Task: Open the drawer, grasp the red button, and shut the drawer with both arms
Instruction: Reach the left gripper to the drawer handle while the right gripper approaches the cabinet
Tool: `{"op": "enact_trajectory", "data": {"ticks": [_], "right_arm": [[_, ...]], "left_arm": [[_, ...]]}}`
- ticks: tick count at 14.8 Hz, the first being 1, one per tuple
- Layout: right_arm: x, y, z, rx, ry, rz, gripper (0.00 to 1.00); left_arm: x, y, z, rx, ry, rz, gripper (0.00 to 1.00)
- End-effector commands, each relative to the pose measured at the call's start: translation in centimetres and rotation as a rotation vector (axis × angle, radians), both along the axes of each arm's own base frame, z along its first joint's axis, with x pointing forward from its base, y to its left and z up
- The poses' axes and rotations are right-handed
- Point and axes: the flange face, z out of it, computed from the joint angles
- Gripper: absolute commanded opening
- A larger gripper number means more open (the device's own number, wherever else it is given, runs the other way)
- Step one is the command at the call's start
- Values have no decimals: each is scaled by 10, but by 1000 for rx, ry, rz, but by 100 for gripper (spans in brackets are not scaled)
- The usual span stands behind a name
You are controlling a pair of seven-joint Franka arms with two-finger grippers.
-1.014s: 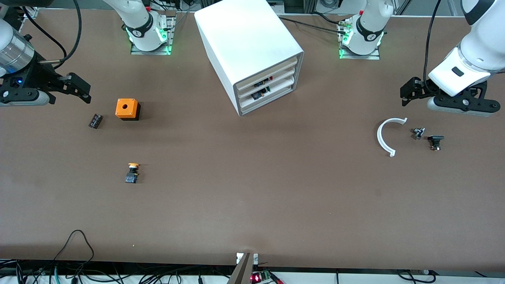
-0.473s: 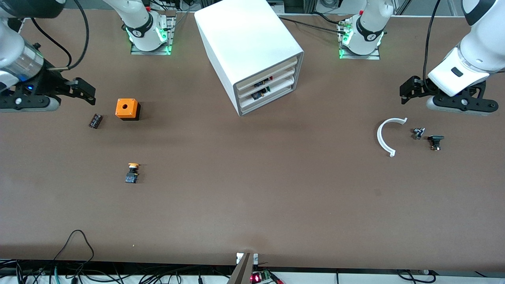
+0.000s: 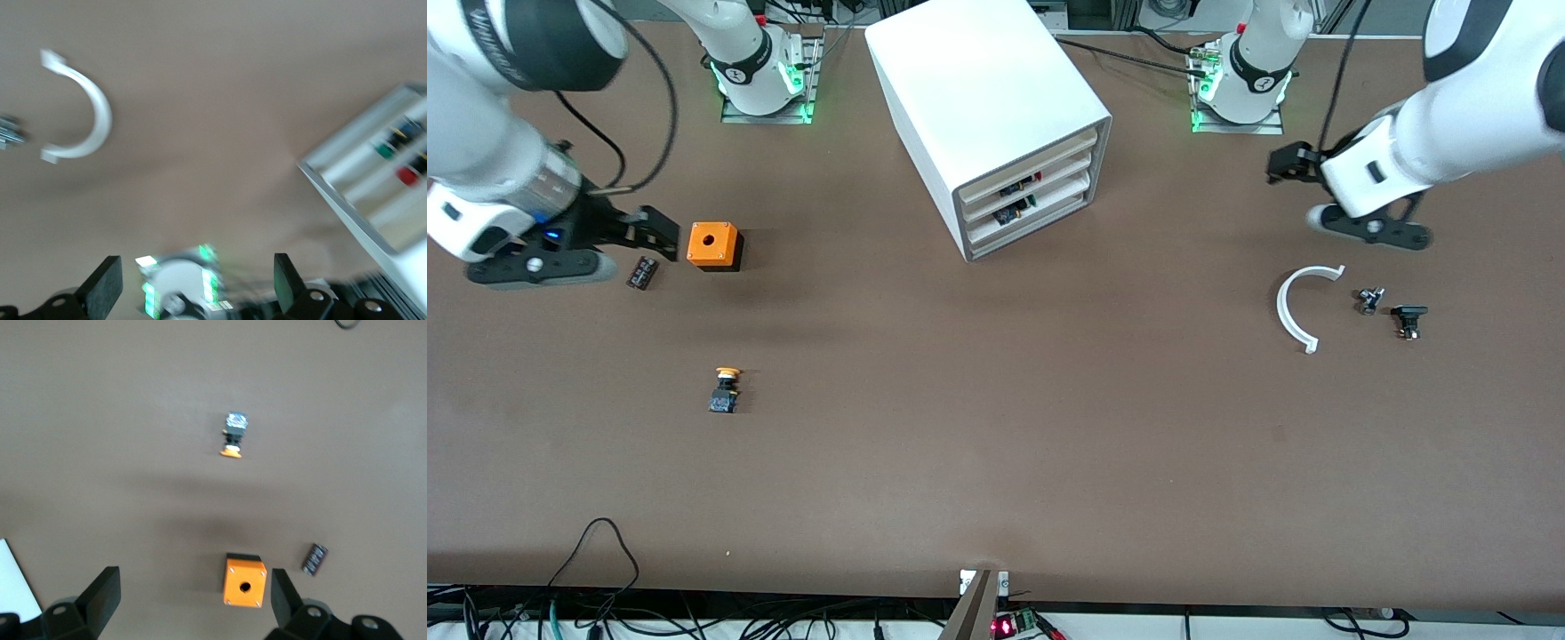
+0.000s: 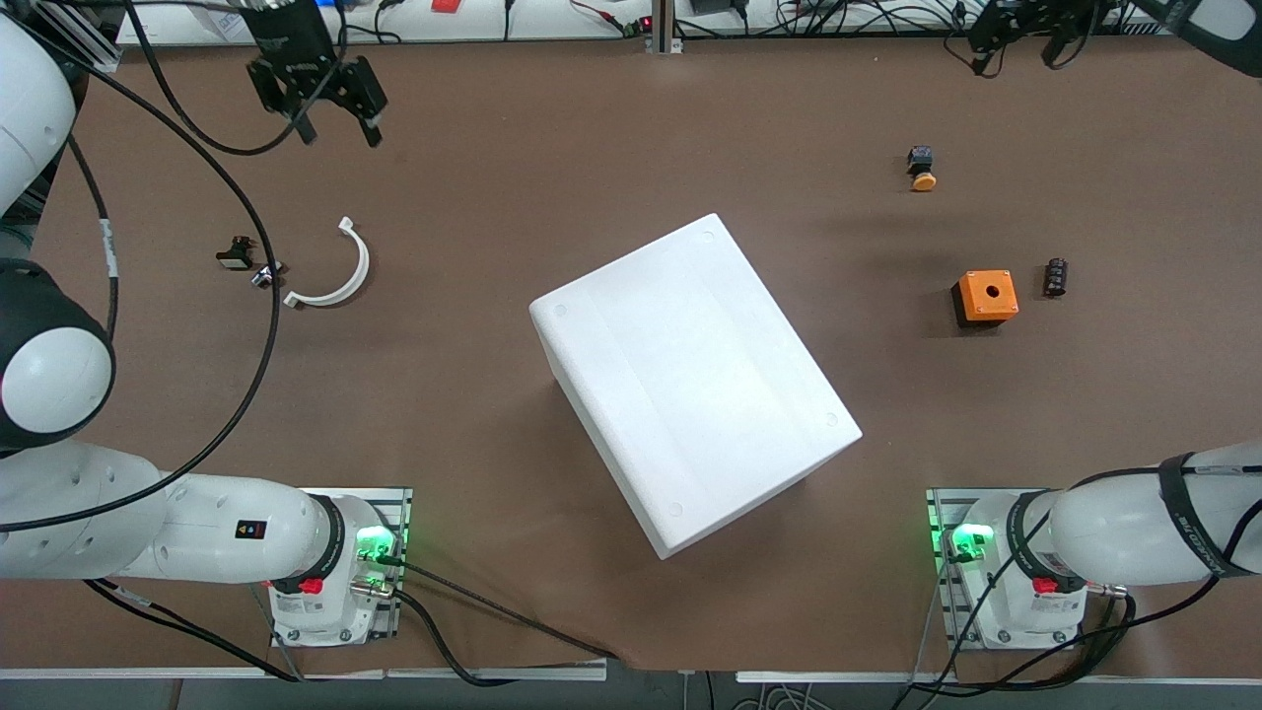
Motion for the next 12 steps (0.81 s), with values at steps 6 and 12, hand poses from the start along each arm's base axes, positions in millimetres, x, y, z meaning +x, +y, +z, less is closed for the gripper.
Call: {"op": "enact_trajectory", "data": {"ticks": [6, 12], "right_arm": [[69, 64, -21, 43, -33, -130, 100], [79, 124, -42, 73, -18, -274, 100]], "left_arm": [[32, -55, -84, -430, 211, 64, 100], [41, -94, -160, -761, 50, -52, 100]]}}
